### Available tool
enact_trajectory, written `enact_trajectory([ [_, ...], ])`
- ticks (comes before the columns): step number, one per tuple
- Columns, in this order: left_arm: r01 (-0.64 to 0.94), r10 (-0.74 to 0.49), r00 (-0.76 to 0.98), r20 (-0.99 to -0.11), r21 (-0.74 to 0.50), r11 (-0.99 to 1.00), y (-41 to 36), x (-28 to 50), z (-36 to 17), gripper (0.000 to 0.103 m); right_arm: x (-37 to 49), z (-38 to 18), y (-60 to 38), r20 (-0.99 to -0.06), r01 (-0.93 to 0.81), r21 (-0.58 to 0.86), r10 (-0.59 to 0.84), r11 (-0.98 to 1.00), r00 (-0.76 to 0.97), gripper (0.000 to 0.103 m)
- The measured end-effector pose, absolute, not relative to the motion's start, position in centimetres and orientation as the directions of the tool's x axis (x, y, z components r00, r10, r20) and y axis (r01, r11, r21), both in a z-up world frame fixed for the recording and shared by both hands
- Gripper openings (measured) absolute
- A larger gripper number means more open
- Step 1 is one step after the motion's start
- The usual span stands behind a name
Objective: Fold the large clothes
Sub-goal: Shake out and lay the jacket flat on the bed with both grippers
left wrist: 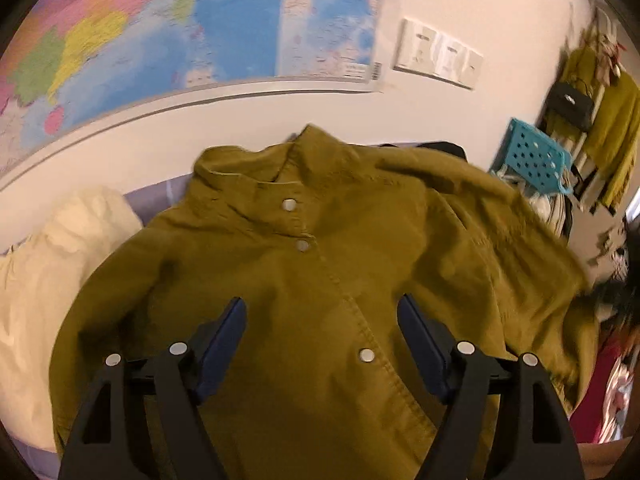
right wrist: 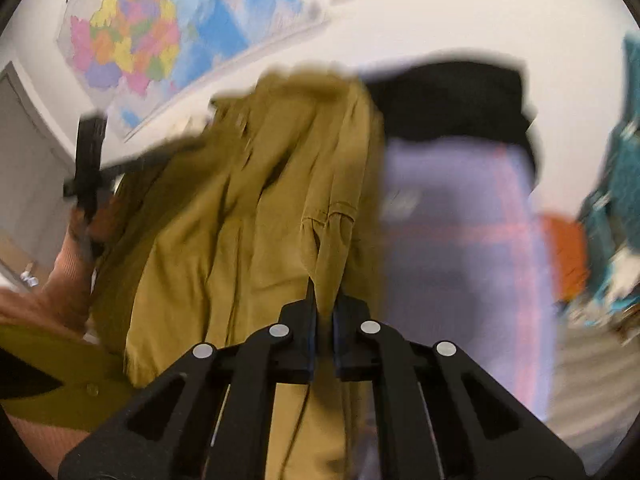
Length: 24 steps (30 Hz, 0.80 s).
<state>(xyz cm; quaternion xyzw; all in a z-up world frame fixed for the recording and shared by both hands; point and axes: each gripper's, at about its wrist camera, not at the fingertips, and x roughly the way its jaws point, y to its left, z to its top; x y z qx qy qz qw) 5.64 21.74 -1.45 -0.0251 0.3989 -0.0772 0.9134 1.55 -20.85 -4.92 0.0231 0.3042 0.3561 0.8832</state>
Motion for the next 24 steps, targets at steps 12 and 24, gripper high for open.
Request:
enact_trajectory([
  [12, 0.279, -0.224, 0.575, -0.787, -0.068, 0.958, 12.3, 8.1, -5.1, 0.076, 10.5, -4.2, -26.5, -0.536, -0.402, 0.282, 0.491, 0.871, 0.687, 0.063],
  [24, 0.252, -0.216, 0.535, -0.817, -0.090, 0.964, 11.7, 8.4, -6.4, 0.076, 8.7, -15.2, -35.4, -0.515, -0.256, 0.550, 0.564, 0.795, 0.646, 0.079],
])
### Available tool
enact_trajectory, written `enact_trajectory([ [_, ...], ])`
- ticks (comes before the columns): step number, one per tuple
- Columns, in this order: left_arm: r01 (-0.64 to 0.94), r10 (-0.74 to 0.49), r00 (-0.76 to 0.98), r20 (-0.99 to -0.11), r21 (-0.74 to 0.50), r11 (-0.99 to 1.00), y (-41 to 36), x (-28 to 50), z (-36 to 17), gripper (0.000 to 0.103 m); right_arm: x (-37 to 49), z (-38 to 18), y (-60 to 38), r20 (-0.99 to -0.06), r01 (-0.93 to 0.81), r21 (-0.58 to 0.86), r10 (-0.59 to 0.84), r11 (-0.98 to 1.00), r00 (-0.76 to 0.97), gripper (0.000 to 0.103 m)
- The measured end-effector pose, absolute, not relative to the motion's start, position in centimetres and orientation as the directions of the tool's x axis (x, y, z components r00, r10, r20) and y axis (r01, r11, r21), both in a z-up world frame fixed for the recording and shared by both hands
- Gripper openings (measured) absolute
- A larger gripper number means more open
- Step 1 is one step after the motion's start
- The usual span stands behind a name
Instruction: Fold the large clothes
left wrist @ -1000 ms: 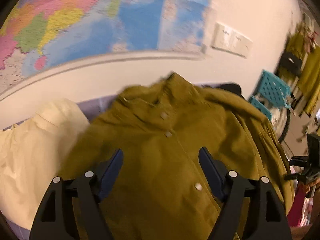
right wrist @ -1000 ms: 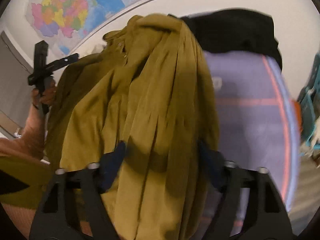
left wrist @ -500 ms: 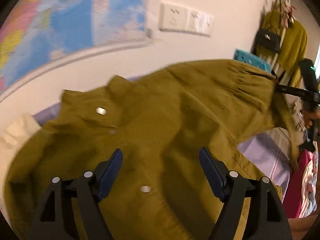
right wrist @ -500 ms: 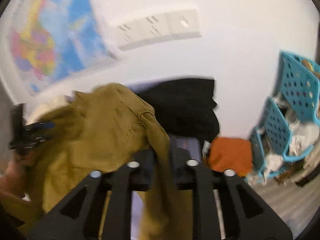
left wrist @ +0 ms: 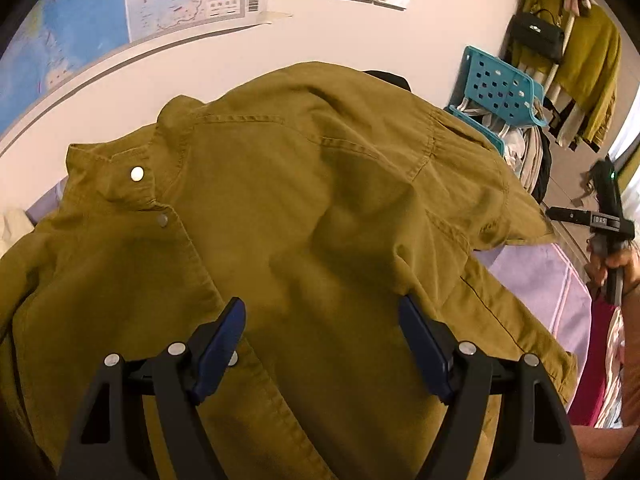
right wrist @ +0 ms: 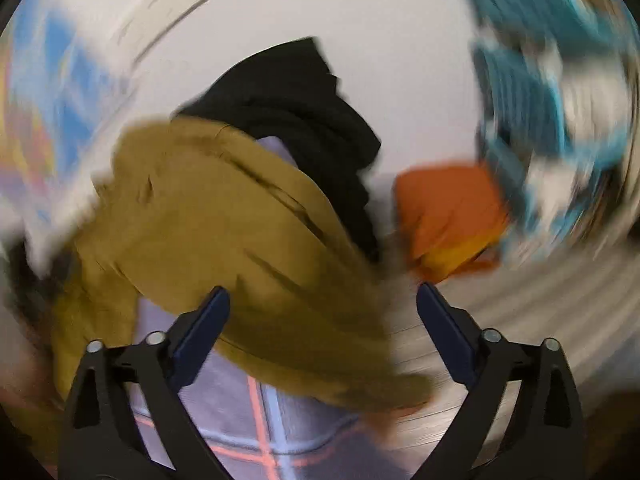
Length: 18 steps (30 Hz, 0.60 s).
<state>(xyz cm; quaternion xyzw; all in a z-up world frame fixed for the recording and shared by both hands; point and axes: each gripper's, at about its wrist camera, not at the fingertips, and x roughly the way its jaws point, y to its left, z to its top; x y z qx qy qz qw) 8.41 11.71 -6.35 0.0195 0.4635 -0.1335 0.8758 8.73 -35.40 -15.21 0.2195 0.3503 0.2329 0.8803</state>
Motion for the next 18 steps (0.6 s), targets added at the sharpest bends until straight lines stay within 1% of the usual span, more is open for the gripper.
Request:
enact_trajectory([
  [1, 0.249, -0.214, 0.535, -0.817, -0.090, 0.964, 11.6, 8.3, -6.4, 0.076, 8.6, -16.2, -36.3, -0.478, -0.246, 0.623, 0.610, 0.742, 0.632, 0.078],
  [3, 0.250, -0.211, 0.534, -0.819, -0.086, 0.964, 11.4, 8.0, -6.4, 0.076, 7.5, -17.5, -37.5, -0.423, -0.230, 0.692, 0.642, 0.685, 0.639, 0.082],
  [5, 0.251, -0.206, 0.538, -0.817, -0.078, 0.965, 11.3, 7.7, -6.3, 0.076, 6.3, -18.8, -37.8, -0.362, -0.236, 0.771, 0.712, 0.591, 0.601, 0.082],
  [7, 0.252, -0.210, 0.539, -0.816, -0.081, 0.964, 11.3, 7.7, -6.2, 0.076, 5.3, -19.1, -37.8, -0.350, -0.228, 0.788, 0.721, 0.572, 0.597, 0.083],
  [8, 0.250, -0.212, 0.539, -0.815, -0.085, 0.964, 11.2, 7.7, -6.2, 0.076, 4.4, -19.4, -37.8, -0.329, -0.221, 0.808, 0.730, 0.546, 0.599, 0.085],
  [10, 0.251, -0.222, 0.538, -0.813, -0.097, 0.963, 11.1, 7.8, -6.2, 0.076, 3.8, -20.1, -38.0, -0.282, -0.206, 0.856, 0.762, 0.474, 0.583, 0.086],
  [12, 0.255, -0.226, 0.537, -0.813, -0.099, 0.962, 10.9, 7.9, -6.4, 0.076, 4.2, -21.1, -37.9, -0.241, -0.187, 0.895, 0.791, 0.406, 0.563, 0.090],
  [15, 0.264, -0.229, 0.537, -0.812, -0.095, 0.960, 10.5, 7.8, -6.4, 0.076, 6.6, -23.0, -37.6, -0.196, -0.114, 0.946, 0.812, 0.305, 0.549, 0.090],
  [16, 0.264, -0.229, 0.538, -0.811, -0.096, 0.960, 10.5, 7.8, -6.3, 0.076, 7.5, -23.4, -37.5, -0.174, -0.103, 0.956, 0.816, 0.273, 0.552, 0.088],
  [17, 0.262, -0.232, 0.538, -0.811, -0.100, 0.960, 10.6, 7.7, -6.3, 0.076, 8.4, -23.5, -37.5, -0.157, -0.093, 0.963, 0.806, 0.254, 0.571, 0.078],
  [18, 0.261, -0.233, 0.538, -0.810, -0.102, 0.960, 10.6, 7.6, -6.2, 0.076, 8.9, -23.3, -37.6, -0.141, -0.102, 0.964, 0.801, 0.244, 0.582, 0.065],
])
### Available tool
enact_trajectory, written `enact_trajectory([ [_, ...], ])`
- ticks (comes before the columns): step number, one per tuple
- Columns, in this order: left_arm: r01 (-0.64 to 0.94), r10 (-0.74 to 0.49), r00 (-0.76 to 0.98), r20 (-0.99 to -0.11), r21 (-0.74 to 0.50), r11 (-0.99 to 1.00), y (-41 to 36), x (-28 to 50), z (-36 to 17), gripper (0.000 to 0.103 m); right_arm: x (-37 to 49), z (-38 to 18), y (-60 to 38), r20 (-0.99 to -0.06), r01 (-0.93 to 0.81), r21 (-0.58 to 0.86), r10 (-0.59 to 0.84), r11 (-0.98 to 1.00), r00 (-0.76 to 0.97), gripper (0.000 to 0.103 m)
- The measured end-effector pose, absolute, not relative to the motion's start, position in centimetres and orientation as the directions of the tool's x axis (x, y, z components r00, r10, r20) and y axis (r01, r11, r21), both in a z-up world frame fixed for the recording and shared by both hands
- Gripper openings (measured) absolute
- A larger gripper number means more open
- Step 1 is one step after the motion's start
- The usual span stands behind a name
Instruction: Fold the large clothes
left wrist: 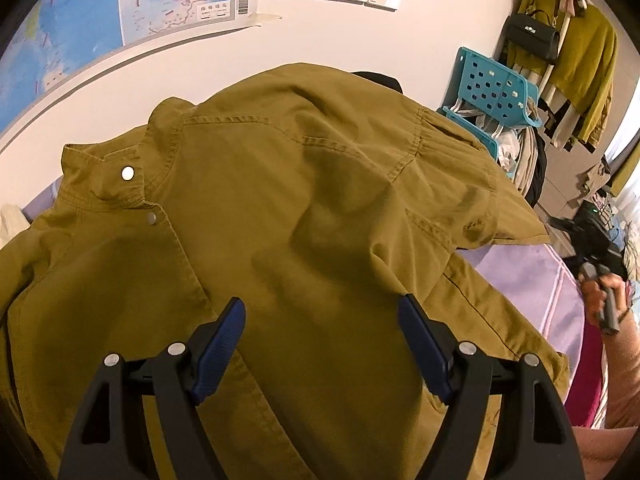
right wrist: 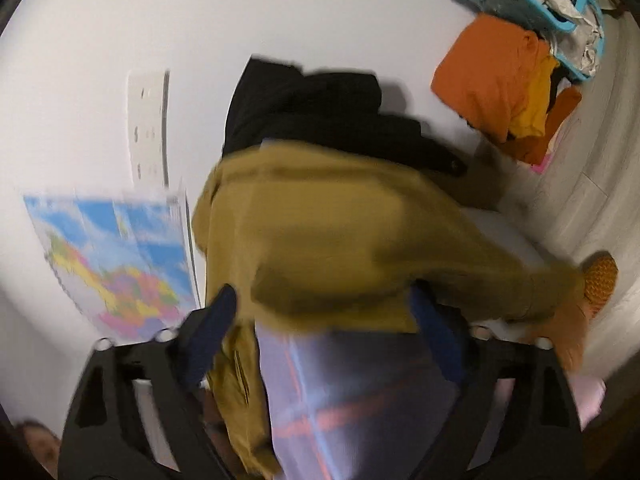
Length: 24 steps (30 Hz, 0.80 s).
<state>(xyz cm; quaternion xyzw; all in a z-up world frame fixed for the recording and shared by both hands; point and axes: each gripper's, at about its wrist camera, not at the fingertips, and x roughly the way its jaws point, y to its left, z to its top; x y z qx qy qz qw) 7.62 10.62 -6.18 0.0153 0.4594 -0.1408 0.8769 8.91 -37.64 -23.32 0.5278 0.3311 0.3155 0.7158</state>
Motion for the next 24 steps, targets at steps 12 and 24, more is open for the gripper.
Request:
enact_trajectory([
  [12, 0.187, -0.213, 0.633, -0.744, -0.120, 0.975, 14.9, 6.7, -3.1, 0.079, 0.8, 1.3, -32.1, -0.047, -0.485, 0.441, 0.559, 0.756, 0.828, 0.012],
  [24, -0.024, -0.146, 0.771, -0.620, -0.257, 0.966, 26.4, 2.6, 0.5, 0.080, -2.0, 5.7, 3.3, -0.343, -0.830, -0.207, 0.756, 0.518, 0.558, 0.014],
])
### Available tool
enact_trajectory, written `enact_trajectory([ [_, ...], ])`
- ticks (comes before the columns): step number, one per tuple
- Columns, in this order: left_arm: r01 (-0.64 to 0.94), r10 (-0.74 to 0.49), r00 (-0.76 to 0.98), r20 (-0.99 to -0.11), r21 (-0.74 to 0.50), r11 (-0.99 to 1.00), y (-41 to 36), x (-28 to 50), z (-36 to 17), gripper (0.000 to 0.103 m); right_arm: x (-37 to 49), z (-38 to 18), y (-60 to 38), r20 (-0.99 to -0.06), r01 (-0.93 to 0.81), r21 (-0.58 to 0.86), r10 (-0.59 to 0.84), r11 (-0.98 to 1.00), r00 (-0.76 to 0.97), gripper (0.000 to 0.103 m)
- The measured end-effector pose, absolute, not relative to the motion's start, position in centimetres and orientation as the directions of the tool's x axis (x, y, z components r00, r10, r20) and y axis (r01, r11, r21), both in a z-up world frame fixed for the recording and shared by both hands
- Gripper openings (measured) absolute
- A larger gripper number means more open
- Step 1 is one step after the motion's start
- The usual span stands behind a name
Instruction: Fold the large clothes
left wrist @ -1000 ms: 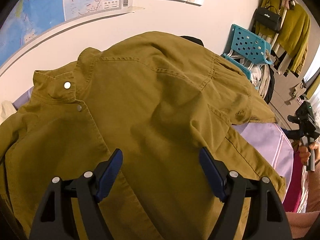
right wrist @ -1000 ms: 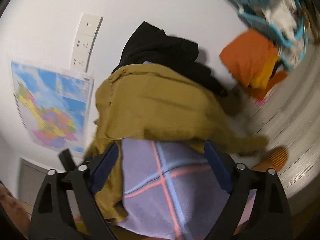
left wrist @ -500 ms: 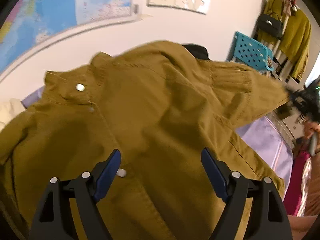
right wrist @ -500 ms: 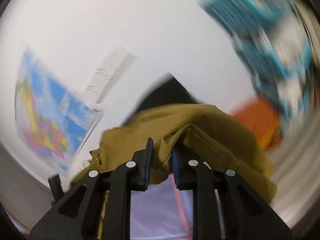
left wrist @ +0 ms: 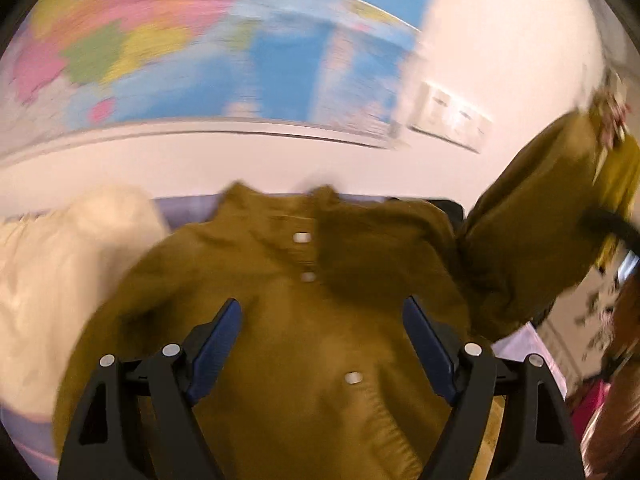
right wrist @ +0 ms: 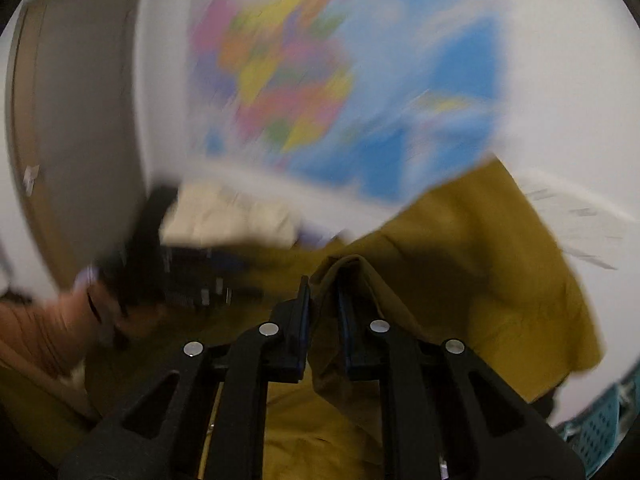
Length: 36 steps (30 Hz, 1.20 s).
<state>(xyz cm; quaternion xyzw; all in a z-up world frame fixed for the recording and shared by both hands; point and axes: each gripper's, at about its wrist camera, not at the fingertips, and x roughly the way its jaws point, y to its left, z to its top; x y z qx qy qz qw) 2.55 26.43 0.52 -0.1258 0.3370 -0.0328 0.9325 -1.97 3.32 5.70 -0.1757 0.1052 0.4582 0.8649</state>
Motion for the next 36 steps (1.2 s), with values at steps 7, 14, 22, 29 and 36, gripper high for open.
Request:
enact_trajectory([
  [7, -0.086, -0.098, 0.746, -0.658, -0.241, 0.967, 30.4, 0.4, -0.6, 0.080, 1.9, -4.1, 12.2, -0.640, -0.887, -0.134, 0.644, 0.443, 0.418, 0.048],
  [14, 0.013, -0.178, 0.704, -0.688, -0.238, 0.971, 28.5, 2.1, -2.0, 0.083, -0.9, -2.5, 7.0, -0.574, -0.877, -0.143, 0.683, 0.458, 0.451, 0.077],
  [22, 0.209, -0.212, 0.632, -0.745, -0.099, 0.973, 20.0, 6.3, -2.6, 0.087, 4.7, -1.2, -1.9, -0.475, -0.749, 0.094, 0.691, 0.656, 0.545, 0.075],
  [29, 0.208, -0.061, 0.602, -0.796, 0.082, 0.975, 14.8, 11.0, -6.0, 0.047, 8.5, -2.3, -7.1, -0.364, -0.638, 0.273, 0.691, 0.720, 0.625, 0.076],
  [36, -0.039, -0.070, 0.678, -0.731, -0.131, 0.991, 24.6, 7.9, -3.6, 0.011, 12.9, -6.9, -11.6, -0.397, -0.561, 0.456, 0.722, 0.691, 0.567, 0.078],
])
